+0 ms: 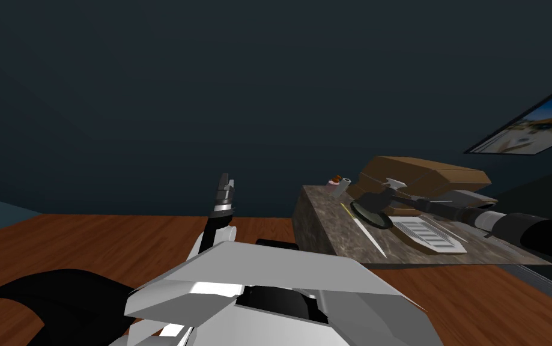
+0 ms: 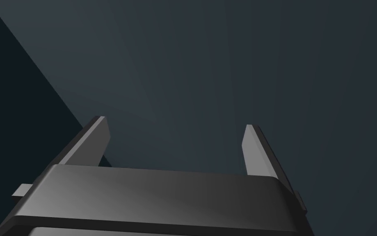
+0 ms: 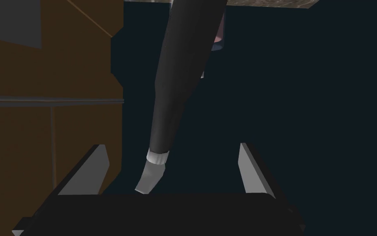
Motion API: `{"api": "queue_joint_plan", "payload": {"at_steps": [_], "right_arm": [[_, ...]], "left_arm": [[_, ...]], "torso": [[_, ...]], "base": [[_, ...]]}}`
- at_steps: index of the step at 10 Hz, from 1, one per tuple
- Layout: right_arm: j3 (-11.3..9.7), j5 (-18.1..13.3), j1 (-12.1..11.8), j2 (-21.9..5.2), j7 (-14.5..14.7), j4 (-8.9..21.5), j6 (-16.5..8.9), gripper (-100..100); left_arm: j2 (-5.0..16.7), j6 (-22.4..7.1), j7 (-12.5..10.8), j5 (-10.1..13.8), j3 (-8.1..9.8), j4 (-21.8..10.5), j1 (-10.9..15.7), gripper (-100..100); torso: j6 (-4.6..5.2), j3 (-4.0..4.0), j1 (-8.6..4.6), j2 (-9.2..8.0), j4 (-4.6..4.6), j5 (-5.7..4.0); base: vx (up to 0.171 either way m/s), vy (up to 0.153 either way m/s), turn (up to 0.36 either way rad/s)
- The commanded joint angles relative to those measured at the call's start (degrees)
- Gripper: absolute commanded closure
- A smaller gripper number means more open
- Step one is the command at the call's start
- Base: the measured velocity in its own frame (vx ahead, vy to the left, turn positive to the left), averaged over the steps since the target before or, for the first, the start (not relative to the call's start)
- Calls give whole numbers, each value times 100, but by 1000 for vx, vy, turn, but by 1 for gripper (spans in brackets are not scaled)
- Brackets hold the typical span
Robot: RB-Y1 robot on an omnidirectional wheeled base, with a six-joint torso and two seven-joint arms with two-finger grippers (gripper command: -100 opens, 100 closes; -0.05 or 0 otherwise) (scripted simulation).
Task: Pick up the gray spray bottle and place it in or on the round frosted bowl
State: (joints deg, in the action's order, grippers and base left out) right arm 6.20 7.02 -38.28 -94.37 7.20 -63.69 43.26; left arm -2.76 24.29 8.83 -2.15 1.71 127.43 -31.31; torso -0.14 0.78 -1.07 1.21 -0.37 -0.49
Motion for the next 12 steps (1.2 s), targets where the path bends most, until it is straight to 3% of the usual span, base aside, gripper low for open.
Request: {"api": "queue_joint_plan", "payload": {"at_steps": [1, 4, 12], "right_arm": [[85, 79, -20, -237, -107, -2, 23, -100], [213, 197, -50, -593, -268, -4, 59, -100], [384, 355, -89, -1067, -483, -7, 106, -100]], "left_arm": [[0, 0, 0, 0, 0, 0, 0, 0], [0, 0, 0, 0, 0, 0, 0, 0], [0, 0, 0, 0, 0, 0, 0, 0]], "torso": [[0, 0, 0, 0, 0, 0], [2, -9, 13, -15, 4, 5], [-1, -3, 5, -5, 1, 1]], "base": [[-24, 16, -140], [-41, 23, -105], [-18, 9, -42]]}}
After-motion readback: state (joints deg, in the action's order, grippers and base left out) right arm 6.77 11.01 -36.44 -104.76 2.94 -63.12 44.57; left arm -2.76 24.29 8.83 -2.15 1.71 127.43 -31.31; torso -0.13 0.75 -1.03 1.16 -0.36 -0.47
